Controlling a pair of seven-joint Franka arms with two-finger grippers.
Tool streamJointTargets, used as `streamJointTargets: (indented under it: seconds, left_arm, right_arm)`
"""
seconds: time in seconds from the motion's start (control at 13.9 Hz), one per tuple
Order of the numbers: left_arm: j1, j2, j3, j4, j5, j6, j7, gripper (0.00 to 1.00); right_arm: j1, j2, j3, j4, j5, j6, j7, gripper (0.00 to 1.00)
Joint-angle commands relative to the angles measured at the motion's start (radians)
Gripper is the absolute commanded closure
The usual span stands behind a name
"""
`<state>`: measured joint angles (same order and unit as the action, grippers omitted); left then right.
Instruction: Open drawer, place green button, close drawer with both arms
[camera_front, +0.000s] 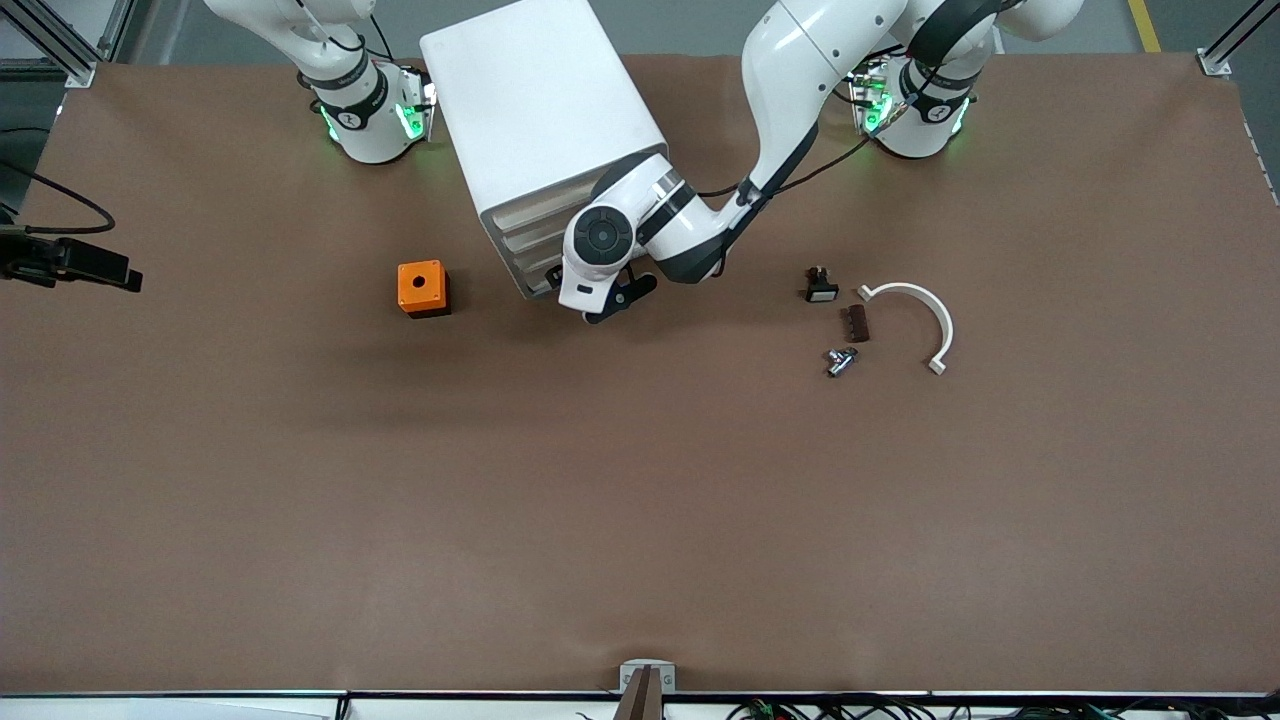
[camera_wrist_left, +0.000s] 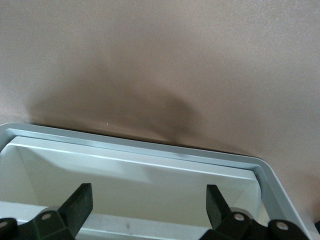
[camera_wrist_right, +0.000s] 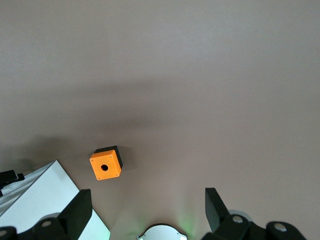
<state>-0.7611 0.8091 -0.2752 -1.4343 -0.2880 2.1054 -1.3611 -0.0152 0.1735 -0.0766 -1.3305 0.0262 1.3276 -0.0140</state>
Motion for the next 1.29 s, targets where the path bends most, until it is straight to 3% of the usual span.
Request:
streamJointTargets:
  seconds: [0.0,0.43,0.79,0.93,1.22]
  left_arm:
    - [-0.001,-0.013,-0.007,-0.012,-0.046,0.005,-0.012,0.00]
    - [0.025,-0.051,0.007,0.000,-0.028,0.004,0.000,0.00]
    - [0.170,-0.210,0.010,0.005,-0.025,-0.016,0.002,0.00]
    - [0.230,-0.281,0.007,0.012,0.028,-0.153,0.007,0.00]
    - [0.324,-0.427,0.007,0.018,0.070,-0.445,0.091,0.00]
  right_arm:
    - [-0.012,-0.054,0.017,-0.007,0.008,0.001,-0.004,0.00]
    - [-0.005,-0.121,0.017,-0.081,0.011,0.001,-0.006,0.00]
    - [-0.006,-0.121,0.014,-0.073,0.008,-0.011,-0.012,0.00]
    - [-0.003,-0.141,0.014,-0.105,0.006,-0.008,-0.012,0.00]
    - [0.003,-0.276,0.015,-0.301,0.006,0.105,-0.012,0.00]
